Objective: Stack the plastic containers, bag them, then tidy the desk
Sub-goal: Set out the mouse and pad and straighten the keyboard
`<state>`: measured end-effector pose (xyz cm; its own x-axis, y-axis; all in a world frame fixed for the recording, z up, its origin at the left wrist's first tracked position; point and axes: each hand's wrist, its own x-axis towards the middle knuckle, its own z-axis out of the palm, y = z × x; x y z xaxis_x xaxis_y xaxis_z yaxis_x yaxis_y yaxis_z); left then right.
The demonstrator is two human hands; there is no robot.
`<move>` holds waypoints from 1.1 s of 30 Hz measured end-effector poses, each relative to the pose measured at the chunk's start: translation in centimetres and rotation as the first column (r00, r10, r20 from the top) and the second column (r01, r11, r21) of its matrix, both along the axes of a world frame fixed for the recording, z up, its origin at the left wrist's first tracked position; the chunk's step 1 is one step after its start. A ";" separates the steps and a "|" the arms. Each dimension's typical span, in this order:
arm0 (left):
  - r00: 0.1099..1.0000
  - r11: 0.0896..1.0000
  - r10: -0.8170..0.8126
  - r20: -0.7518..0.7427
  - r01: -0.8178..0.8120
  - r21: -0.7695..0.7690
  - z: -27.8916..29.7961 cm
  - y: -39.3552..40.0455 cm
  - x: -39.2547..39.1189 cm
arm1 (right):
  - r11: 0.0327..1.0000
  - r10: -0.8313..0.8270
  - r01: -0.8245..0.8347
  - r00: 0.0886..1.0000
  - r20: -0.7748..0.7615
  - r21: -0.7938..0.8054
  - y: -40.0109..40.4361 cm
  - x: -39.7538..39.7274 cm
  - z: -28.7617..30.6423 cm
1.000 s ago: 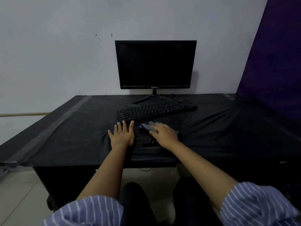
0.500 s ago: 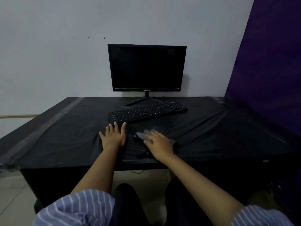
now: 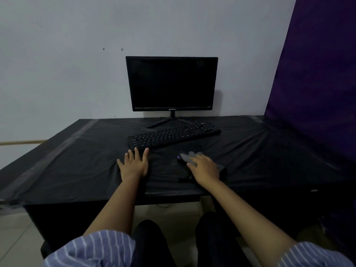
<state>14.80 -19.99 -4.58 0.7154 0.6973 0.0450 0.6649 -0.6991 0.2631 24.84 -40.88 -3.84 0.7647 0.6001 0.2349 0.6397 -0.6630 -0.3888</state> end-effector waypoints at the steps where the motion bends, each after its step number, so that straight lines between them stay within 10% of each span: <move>1: 1.000 1.000 0.004 0.006 -0.004 -0.007 0.0 0.0 0.0 | 0.999 0.044 -0.044 0.999 0.007 -0.007 0.4 -0.7 -0.2; 7: 0.952 0.976 -0.012 0.306 -0.056 0.210 0.5 -1.3 -0.3 | 0.995 0.096 -0.096 0.995 0.006 0.013 0.6 -0.9 -0.5; 11: 0.971 0.855 -0.157 0.182 0.041 0.518 1.4 -2.7 0.4 | 0.970 0.104 -0.056 0.975 -0.196 0.235 0.1 0.5 0.5; 14: 0.945 0.917 -0.265 0.191 0.185 0.354 2.5 -3.7 1.8 | 0.905 -0.076 0.125 0.988 -0.136 0.406 -0.7 2.1 1.0; 21: 0.977 0.970 -0.213 -0.018 0.213 0.117 1.9 -5.8 5.0 | 0.969 -0.208 0.222 0.969 -0.131 0.111 -0.8 3.5 1.0; 25: 0.920 0.950 -0.287 0.266 0.309 -0.045 1.7 -6.0 5.6 | 0.975 -0.170 0.192 0.967 -0.190 0.109 -0.3 4.0 1.1; 29: 0.728 0.728 -0.148 0.670 0.538 -0.424 2.5 -6.5 5.2 | 0.947 -0.124 0.189 0.961 -0.245 0.261 -1.0 4.6 1.7; 33: 0.686 0.696 0.025 0.727 0.510 -0.505 3.9 -6.6 6.3 | 0.848 -0.110 0.258 0.940 -0.322 0.463 -2.2 6.0 2.6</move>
